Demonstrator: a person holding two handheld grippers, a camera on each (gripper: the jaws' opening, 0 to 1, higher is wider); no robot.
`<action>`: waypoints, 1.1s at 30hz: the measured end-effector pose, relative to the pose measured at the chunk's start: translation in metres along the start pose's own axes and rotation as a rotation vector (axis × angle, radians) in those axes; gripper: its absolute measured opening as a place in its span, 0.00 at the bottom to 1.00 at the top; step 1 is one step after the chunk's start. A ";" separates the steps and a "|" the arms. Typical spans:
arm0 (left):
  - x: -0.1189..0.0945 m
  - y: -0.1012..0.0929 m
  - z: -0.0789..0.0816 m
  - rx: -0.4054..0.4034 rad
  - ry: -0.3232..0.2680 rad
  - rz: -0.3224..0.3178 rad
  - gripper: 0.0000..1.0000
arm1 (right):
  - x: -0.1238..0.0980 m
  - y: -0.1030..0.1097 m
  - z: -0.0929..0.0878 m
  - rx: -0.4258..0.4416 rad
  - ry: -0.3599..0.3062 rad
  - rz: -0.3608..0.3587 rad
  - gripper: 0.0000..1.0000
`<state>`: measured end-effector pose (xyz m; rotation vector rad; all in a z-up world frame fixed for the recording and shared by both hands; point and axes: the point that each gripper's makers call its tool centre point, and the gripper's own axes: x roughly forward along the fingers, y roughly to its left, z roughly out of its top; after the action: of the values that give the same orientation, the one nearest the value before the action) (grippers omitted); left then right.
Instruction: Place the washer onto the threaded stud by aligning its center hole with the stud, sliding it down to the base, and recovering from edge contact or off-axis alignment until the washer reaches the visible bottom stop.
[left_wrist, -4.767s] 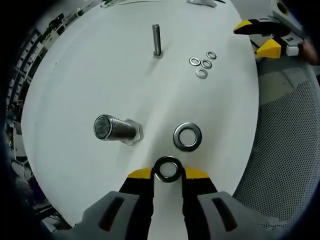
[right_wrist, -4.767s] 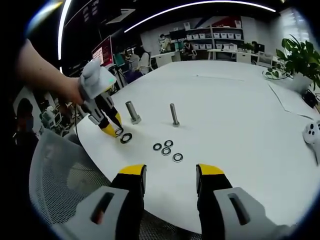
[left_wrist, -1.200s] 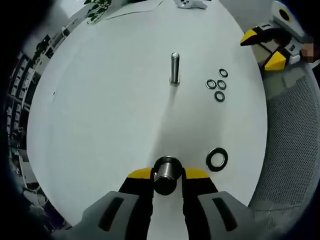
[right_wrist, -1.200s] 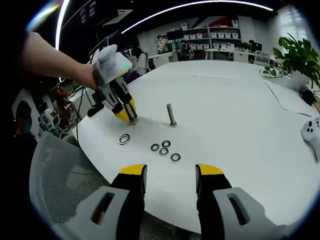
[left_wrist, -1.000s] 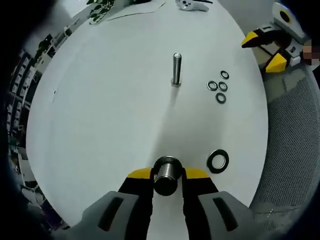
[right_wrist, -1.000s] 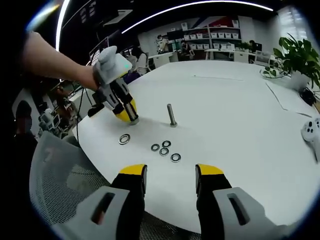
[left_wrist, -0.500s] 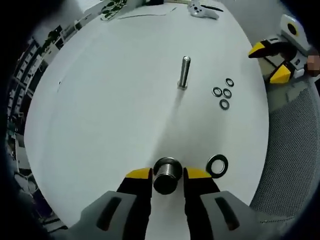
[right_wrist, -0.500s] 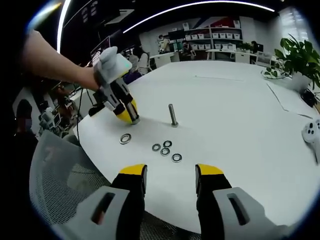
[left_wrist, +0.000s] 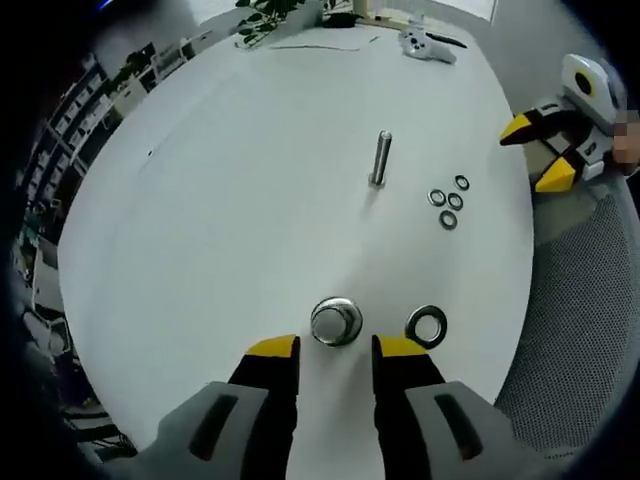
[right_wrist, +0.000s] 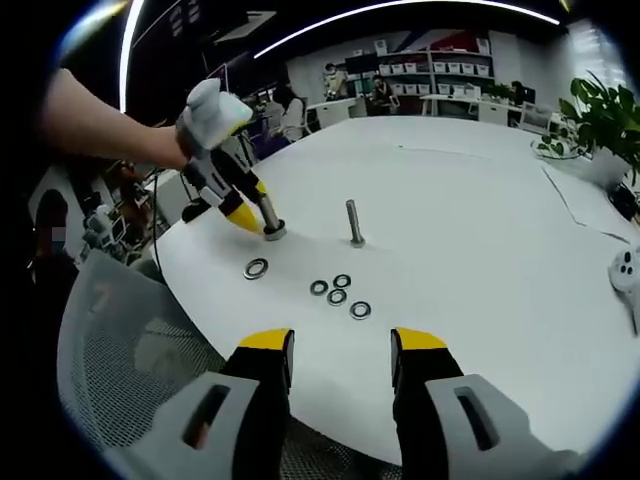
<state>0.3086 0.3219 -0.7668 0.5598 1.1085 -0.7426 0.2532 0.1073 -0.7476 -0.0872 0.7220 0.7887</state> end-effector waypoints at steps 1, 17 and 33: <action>-0.001 0.000 0.000 -0.005 -0.003 0.003 0.27 | 0.000 0.000 -0.001 -0.002 0.003 0.001 0.41; -0.014 -0.014 -0.010 -0.151 -0.072 0.032 0.30 | -0.001 0.001 -0.003 -0.013 0.014 0.011 0.41; -0.008 -0.037 -0.006 -0.191 -0.099 0.012 0.33 | -0.002 -0.001 -0.002 0.001 0.009 0.004 0.41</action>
<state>0.2744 0.3048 -0.7626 0.3638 1.0699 -0.6394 0.2518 0.1042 -0.7478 -0.0883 0.7318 0.7923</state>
